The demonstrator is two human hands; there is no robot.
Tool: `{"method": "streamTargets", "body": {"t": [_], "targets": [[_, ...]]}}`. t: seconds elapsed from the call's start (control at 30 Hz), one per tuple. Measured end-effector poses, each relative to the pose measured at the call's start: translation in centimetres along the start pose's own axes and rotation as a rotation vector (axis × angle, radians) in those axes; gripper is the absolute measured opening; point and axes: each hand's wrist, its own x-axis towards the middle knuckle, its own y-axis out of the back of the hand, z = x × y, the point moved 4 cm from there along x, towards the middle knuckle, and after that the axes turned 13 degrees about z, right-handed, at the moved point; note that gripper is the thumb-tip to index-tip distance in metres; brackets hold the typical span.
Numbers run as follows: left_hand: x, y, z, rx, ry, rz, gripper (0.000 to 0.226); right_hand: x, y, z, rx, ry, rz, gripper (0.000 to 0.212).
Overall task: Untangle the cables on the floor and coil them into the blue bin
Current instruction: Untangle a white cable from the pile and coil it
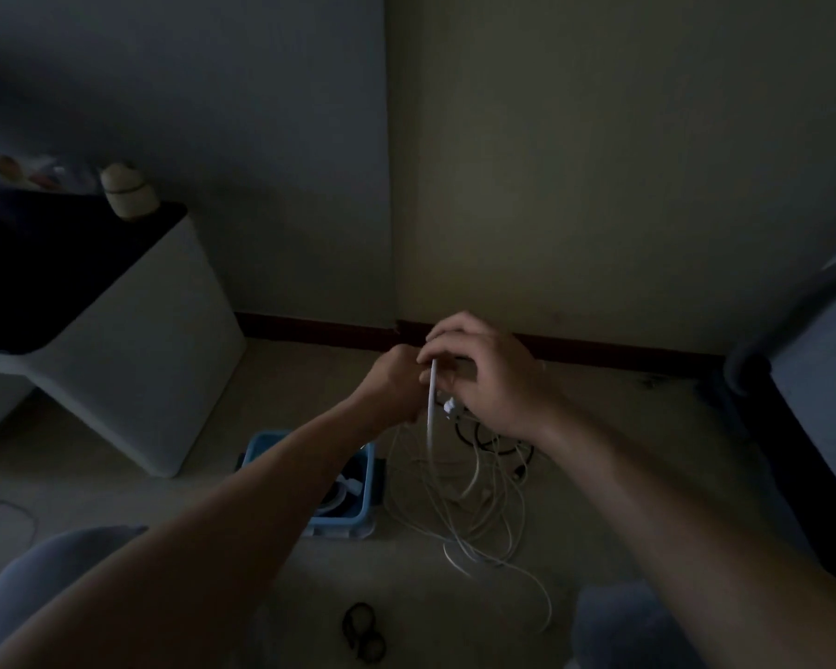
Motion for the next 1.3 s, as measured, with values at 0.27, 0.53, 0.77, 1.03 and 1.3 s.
{"method": "streamTargets", "body": {"t": [0.27,0.53,0.77,1.03,1.3], "targets": [[-1.2,-1.3,-1.1,-0.229,0.26,-0.422,0.072,0.6,4.0,4.9,0.044,-0.479,0.405,0.029],[-1.1,1.7,-0.4,-0.668,0.289,-0.67,0.045,-0.6,6.2,12.7,-0.453,-0.982,0.139,0.032],[-1.6,1.5,1.0,-0.705,0.193,-0.678,0.046,-0.8,0.3,6.2,0.376,-0.625,-0.259,0.022],[0.8,2.6,-1.1,-0.911,0.436,-0.268,0.05,0.4,1.6,4.6,0.333,-0.441,-0.128,0.052],[0.1,2.2,-0.4,-0.663,0.381,-0.145,0.047,0.9,0.6,1.3,0.339,-0.337,-0.238,0.021]]}}
